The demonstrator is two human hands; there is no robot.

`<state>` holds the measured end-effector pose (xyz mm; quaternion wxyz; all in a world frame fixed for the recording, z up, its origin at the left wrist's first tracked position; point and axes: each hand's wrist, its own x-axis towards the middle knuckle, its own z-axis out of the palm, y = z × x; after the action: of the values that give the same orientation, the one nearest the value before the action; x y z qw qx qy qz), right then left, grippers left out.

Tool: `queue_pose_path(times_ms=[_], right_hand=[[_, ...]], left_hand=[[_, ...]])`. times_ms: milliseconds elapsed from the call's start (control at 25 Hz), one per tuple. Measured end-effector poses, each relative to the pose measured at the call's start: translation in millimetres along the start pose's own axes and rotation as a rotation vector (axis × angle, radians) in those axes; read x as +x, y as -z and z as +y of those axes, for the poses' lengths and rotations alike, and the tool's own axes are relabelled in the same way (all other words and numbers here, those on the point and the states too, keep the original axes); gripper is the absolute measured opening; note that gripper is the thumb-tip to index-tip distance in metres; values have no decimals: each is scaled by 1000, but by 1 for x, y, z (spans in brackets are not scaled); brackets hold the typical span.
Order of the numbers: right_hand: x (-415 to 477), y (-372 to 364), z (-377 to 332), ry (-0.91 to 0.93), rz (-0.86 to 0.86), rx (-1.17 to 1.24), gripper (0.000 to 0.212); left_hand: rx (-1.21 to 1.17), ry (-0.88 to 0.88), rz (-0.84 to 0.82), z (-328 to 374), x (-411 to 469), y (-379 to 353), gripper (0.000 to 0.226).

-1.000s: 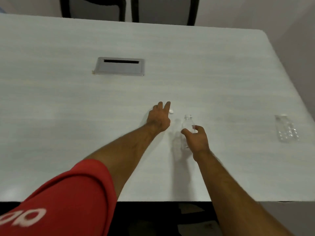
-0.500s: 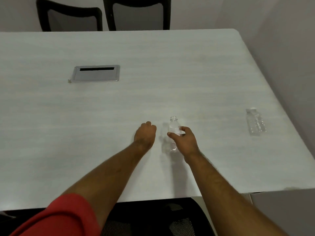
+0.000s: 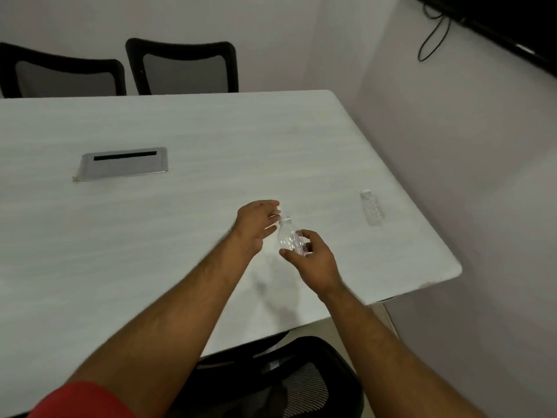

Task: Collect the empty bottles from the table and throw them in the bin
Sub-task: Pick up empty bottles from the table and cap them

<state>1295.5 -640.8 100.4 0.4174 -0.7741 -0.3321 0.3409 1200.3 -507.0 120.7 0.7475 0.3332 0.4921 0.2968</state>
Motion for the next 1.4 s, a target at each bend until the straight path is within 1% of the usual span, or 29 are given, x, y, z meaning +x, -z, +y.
queue_pose_path(times_ms=[120, 320, 400, 520, 600, 640, 680, 720, 760, 800, 840, 880, 960, 1000, 1080, 1120, 1200, 1280, 1400], right_hand=[[-15, 26, -1, 31, 102, -29, 61], [-16, 70, 0, 123, 184, -148, 58], [-10, 88, 6, 171, 225, -206, 56], [7, 118, 22, 188, 285, -245, 59], [24, 147, 32, 173, 308, -251, 58], [36, 166, 39, 152, 290, -193, 53], [49, 187, 44, 111, 235, -57, 46], [63, 209, 50, 34, 131, 146, 37], [73, 229, 54, -80, -16, 368, 31], [82, 250, 59, -207, -177, 557, 29], [88, 268, 64, -315, -306, 660, 32], [95, 284, 71, -392, -397, 696, 37], [109, 309, 82, -442, -476, 638, 44], [117, 317, 84, -420, -459, 557, 45], [127, 320, 85, -301, -322, 329, 48], [132, 319, 86, -222, -235, 214, 49], [139, 317, 89, -103, -107, 69, 50], [149, 325, 92, -87, -112, 67, 51], [173, 340, 94, -238, -282, 205, 45]], left_hand=[[89, -28, -151, 0, -18, -25, 15], [216, -79, -187, -4, -23, -67, 11], [261, -101, -152, -10, -20, -91, 6], [267, -134, -52, -28, -13, -136, 18], [202, -113, -29, -40, -7, -171, 18], [148, -75, -58, -46, -1, -191, 13], [94, -35, -110, -51, 5, -210, 8], [46, -1, -167, -55, 12, -227, 5], [21, 24, -210, -58, 18, -241, 6], [10, 42, -237, -62, 24, -254, 8], [7, 53, -245, -68, 27, -265, 9], [7, 56, -233, -74, 29, -274, 9], [6, 28, -159, -86, 30, -299, 6], [8, -4, -104, -90, 31, -312, 5], [30, -63, 1, -95, 35, -331, 4], [38, -71, 25, -95, 38, -338, 5], [35, -24, -5, -94, 47, -345, 9], [34, 35, -60, -92, 57, -349, 11], [-15, 53, -83, -93, 75, -350, 10]])
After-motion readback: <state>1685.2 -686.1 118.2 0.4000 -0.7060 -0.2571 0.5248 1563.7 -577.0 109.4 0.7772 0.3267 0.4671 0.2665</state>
